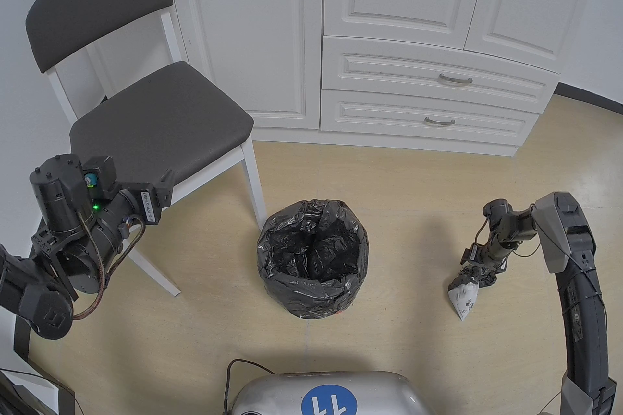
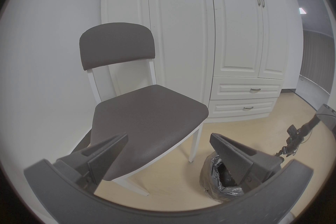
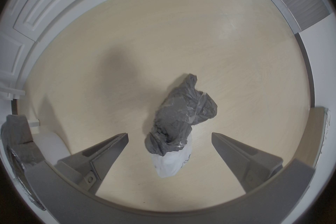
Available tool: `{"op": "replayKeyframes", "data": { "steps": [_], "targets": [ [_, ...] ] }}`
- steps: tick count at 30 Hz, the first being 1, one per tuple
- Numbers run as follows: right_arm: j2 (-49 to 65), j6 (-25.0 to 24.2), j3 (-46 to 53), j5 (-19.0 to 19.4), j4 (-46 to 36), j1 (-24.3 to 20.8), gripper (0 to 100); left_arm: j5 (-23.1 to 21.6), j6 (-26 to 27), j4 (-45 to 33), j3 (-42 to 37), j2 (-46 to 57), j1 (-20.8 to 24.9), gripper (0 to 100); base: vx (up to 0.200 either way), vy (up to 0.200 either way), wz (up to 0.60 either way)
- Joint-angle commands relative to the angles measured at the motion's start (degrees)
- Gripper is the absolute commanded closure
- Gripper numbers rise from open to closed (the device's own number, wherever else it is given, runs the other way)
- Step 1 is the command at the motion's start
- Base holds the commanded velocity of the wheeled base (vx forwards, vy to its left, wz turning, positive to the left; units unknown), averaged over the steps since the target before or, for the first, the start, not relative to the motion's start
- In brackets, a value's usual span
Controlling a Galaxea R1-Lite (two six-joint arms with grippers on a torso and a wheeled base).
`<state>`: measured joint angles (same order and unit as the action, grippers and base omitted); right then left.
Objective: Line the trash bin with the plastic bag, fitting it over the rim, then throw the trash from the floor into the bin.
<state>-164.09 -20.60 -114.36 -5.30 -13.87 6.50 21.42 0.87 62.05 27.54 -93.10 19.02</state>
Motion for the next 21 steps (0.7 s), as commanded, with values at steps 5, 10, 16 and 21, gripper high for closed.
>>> {"op": "replayKeyframes", "data": {
  "steps": [5, 10, 16, 21],
  "targets": [
    [-4.2, -0.3, -0.2, 0.3, 3.9, 0.4, 0, 0.2, 1.8, 6.8, -1.2, -6.7, -0.6, 0, 0.000, 0.000, 0.00],
    [-4.3, -1.0, -0.2, 0.4, 3.9, 0.4, 0, 0.2, 3.3, 8.8, -1.8, -6.8, -1.2, 0, 0.000, 0.000, 0.00],
    [-4.7, -1.5, -0.2, 2.9, 4.6, 0.3, 0, 0.1, 3.5, 9.8, -1.9, -6.8, -1.4, 0, 0.000, 0.000, 0.00],
    [-5.6, -2.2, -0.2, 4.2, 7.9, 0.1, 0, 0.1, 3.6, 9.9, -1.8, -7.0, -1.4, 0, 0.000, 0.000, 0.00]
  ]
}}
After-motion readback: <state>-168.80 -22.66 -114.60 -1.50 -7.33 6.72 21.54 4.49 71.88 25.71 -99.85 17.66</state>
